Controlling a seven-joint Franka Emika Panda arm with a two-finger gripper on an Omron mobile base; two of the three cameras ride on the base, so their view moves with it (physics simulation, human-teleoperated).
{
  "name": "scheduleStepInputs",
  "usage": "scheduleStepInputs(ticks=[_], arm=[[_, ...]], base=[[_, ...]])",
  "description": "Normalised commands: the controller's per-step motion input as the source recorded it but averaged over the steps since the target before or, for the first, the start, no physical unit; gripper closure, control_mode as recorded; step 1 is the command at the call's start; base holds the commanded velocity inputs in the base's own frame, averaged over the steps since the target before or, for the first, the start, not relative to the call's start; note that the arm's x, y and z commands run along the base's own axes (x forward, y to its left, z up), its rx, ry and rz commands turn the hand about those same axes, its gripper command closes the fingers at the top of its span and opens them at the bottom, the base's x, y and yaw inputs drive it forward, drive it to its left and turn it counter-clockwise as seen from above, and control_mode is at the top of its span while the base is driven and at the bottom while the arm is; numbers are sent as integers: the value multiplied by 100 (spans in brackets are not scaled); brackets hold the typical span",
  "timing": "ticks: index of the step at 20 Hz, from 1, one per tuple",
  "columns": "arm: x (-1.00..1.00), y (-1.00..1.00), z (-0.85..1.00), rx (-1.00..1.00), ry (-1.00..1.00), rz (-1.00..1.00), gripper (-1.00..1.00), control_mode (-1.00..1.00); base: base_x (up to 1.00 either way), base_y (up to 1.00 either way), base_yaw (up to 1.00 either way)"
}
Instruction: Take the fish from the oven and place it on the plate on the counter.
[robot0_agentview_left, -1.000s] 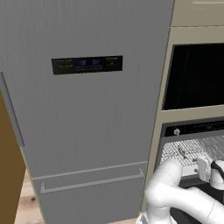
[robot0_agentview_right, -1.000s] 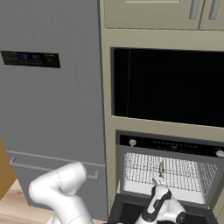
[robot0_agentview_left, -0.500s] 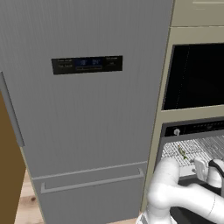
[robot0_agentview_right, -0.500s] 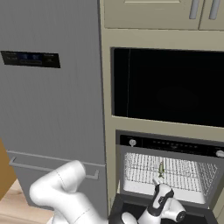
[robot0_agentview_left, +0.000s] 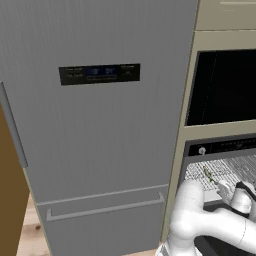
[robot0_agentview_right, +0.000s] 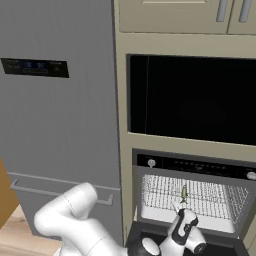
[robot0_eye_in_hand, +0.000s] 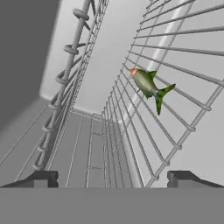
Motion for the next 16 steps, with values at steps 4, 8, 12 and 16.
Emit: scheduleStepInputs(ticks=[4, 8, 12, 16], arm=[[2, -18, -73, 0, -29, 0, -100, -100], [0, -18, -53, 0, -8, 0, -100, -100], [11, -15, -57, 0, -12, 0, -100, -100], [12, -21, -75, 1, -16, 1, -100, -100]], base=[[0, 0, 0], [0, 0, 0], [0, 0, 0], [0, 0, 0]])
